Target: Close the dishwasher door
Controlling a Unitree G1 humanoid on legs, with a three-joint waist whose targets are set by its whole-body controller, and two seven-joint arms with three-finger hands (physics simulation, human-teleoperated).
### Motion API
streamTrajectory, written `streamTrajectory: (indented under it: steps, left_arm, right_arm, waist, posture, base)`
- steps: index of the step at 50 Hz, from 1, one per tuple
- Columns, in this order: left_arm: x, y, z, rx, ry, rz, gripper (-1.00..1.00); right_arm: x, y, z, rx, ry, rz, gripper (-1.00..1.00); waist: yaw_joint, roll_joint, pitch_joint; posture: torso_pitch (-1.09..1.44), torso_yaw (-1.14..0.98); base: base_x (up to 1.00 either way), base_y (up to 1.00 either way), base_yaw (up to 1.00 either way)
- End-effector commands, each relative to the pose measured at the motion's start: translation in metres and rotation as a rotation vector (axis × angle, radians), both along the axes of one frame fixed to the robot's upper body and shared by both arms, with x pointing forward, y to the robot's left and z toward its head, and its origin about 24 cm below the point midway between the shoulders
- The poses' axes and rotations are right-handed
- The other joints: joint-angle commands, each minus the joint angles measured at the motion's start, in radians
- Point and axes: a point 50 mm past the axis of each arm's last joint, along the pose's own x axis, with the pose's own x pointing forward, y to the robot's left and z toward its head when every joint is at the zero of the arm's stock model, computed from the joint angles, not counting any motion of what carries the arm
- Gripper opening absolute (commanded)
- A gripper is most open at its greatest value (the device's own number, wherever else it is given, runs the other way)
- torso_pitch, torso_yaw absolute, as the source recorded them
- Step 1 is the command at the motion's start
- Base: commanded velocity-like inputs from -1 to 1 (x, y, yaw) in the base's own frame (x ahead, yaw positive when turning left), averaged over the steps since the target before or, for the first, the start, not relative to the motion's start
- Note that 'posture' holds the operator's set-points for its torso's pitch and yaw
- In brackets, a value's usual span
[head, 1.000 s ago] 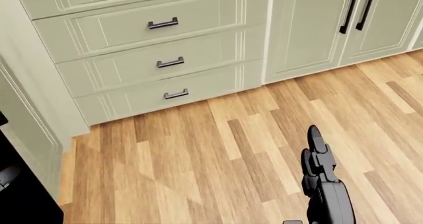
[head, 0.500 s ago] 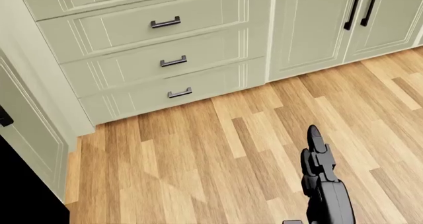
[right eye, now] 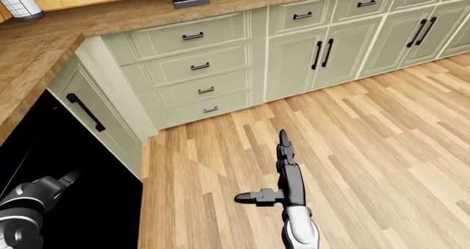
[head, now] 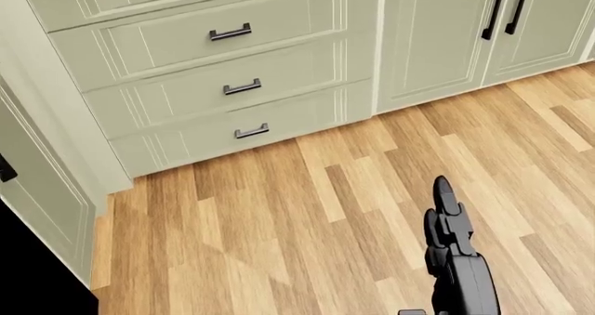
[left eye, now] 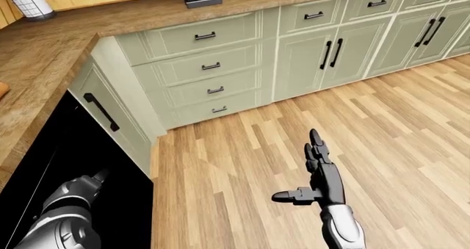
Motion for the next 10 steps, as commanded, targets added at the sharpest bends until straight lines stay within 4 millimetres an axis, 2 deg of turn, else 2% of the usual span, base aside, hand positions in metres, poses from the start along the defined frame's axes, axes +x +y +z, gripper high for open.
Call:
streamTrajectory:
  steps: [1,10]
  left_arm:
    - [0.0019,0.0146,0.0183,0.081,-0.028,0.035,1.00]
    - [-0.0009,0.0156,0.0161,0.080,-0.023,0.040,1.00]
  right_arm:
    - [0.0026,0.0022,0.0187,0.000,-0.086,0.011,1.00]
    - [0.0036,0.0030,0.0153,-0.001,-0.084,0.013,1.00]
  waist:
    - [0.006,0.005,-0.017]
    - [0.005,0.007,-0.017]
  posture:
    - [0.00,0.00]
    - [0.00,0.00]
  base:
    - [0.00,0.00,0.00]
    - [0.00,0.00,0.00]
